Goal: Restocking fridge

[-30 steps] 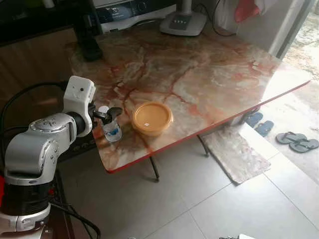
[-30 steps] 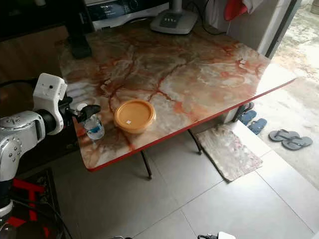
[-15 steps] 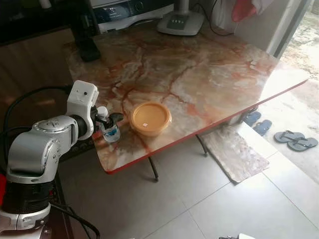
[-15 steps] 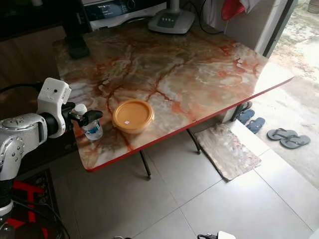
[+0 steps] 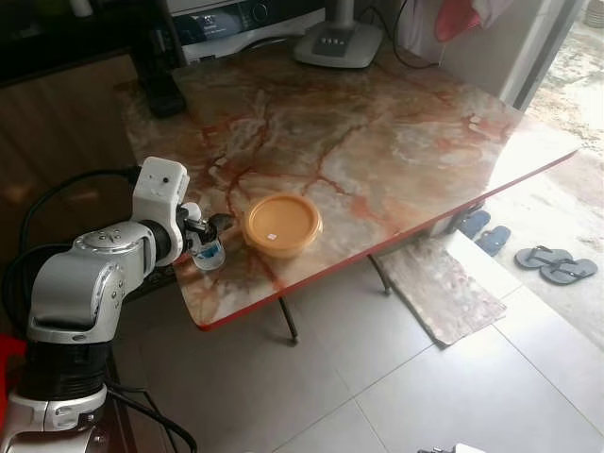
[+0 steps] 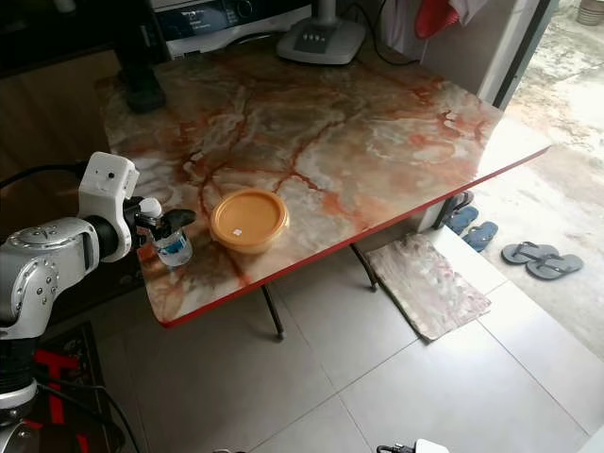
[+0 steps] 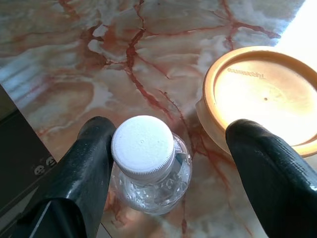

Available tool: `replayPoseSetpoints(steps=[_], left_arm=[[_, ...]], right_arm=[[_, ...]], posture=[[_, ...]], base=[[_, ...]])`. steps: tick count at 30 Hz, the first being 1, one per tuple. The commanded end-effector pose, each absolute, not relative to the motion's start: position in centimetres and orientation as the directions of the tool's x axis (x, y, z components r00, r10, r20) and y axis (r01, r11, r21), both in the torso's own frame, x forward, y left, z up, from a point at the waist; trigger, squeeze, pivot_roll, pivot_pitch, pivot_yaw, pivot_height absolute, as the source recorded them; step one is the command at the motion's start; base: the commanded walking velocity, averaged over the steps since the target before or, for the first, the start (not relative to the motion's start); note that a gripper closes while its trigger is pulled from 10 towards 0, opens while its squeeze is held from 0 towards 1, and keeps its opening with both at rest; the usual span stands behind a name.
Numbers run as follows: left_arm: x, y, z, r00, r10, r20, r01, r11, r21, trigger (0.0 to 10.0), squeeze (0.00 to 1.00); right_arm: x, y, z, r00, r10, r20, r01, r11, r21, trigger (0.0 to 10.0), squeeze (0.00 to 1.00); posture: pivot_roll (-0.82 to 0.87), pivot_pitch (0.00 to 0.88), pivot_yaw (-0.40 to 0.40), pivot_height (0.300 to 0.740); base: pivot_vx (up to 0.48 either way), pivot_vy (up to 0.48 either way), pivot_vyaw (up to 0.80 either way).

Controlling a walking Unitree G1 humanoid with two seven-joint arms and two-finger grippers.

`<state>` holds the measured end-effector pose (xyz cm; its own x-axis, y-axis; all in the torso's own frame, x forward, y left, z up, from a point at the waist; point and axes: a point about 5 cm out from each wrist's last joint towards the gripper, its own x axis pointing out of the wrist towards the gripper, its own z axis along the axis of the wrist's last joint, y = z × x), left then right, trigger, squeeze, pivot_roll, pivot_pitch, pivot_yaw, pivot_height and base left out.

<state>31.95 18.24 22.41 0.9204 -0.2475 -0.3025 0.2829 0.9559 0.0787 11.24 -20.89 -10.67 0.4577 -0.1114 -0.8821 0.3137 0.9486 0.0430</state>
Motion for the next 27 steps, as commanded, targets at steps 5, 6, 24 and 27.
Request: replayPoseSetpoints(steps=[5,6,24,27], left_arm=[[32.11,18.38,22.69,0.931,-0.225,-0.288,0.256,0.964,0.075,2.3,0.0],[32.11,18.41,22.66,0.932,-0.222,-0.288,0.253,0.965,0.075,2.1,0.0],[31.8,19.04,22.25,0.926,-0.192,-0.325,0.234,0.967,0.097,0.0,0.0],[31.65,19.3,22.02,0.924,-0.183,-0.336,0.23,0.968,0.104,0.0,0.0]], right_arm=[[9.93,-20.87,-11.06,0.414,-0.106,-0.904,0.319,0.947,0.035,10.0,0.0],[9.93,-20.88,-11.06,0.414,-0.105,-0.904,0.318,0.947,0.035,10.0,0.0],[10.03,-20.85,-11.04,0.415,-0.095,-0.905,0.31,0.95,0.043,10.0,0.0],[10.05,-20.82,-11.04,0.416,-0.092,-0.905,0.309,0.95,0.045,10.0,0.0]], posture=[[0.13,0.112,0.008,0.74],[0.13,0.112,0.007,0.74],[0.14,0.113,0.008,0.74],[0.14,0.114,0.009,0.74]], base=[[0.0,0.0,0.0],[0.0,0.0,0.0],[0.0,0.0,0.0],[0.0,0.0,0.0]])
